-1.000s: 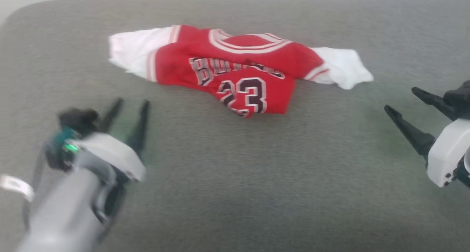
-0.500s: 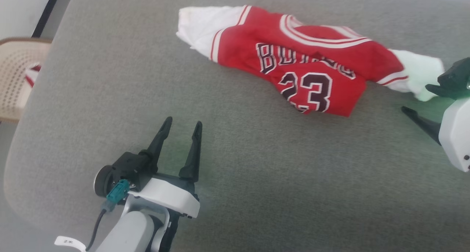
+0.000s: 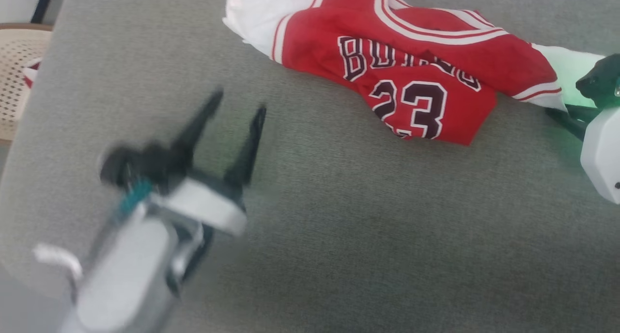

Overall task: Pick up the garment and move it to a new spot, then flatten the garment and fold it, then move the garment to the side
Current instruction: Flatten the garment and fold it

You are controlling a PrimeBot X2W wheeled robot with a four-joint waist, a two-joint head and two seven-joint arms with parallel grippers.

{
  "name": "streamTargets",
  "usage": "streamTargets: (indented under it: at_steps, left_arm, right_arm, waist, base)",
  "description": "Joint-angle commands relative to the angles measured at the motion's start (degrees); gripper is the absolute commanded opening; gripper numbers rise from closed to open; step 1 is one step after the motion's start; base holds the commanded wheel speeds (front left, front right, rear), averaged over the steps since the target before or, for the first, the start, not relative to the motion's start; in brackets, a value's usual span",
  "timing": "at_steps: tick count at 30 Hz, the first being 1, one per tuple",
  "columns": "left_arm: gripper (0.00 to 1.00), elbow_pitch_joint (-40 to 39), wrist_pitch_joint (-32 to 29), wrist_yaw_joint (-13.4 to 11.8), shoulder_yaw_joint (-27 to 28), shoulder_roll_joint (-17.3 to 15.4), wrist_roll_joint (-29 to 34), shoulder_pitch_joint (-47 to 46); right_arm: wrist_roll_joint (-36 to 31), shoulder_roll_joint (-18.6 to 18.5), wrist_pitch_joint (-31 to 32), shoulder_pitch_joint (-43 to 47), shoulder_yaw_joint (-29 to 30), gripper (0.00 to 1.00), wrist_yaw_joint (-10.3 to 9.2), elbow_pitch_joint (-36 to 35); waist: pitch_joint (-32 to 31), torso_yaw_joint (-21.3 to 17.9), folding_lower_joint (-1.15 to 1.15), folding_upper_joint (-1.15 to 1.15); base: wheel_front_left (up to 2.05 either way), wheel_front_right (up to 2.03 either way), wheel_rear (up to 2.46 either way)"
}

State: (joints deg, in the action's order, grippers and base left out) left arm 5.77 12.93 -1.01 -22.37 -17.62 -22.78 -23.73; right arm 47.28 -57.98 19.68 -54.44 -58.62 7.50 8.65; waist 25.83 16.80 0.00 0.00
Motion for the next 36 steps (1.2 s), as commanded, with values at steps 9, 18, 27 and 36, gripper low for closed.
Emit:
streamTargets:
  at_steps: [9,18,27,36]
  left_arm:
    - [1.00,11.61,-25.62,8.41,-2.85,-5.48,-12.64,-30.45]
    - [1.00,24.48,-41.13,8.48,-16.79,-10.77,-24.20,-50.10]
    - [1.00,34.30,-48.31,8.48,-24.42,-15.42,-26.68,-58.69]
    - [1.00,37.05,-61.17,8.59,-30.32,-15.71,-34.89,-59.35]
  right_arm:
    - [1.22,0.31,-2.59,-5.77,-4.34,0.00,-0.02,-2.45]
    - [1.50,-0.80,-4.55,-8.86,-7.82,0.00,-0.02,-7.42]
    - [0.57,-0.51,-5.75,-10.35,-10.01,0.00,-0.02,-10.52]
    - [0.46,0.07,-6.37,-11.16,-11.83,0.00,-0.01,-11.53]
  waist:
    - [6.17,-7.48,0.00,0.00]
    - [11.52,-14.25,0.00,0.00]
    - [14.98,-19.28,0.00,0.00]
    - [16.07,-20.43,0.00,0.00]
  base:
    - [0.00,0.00,0.00]
    - [0.00,0.00,0.00]
    - [0.00,0.00,0.00]
    - [0.00,0.00,0.00]
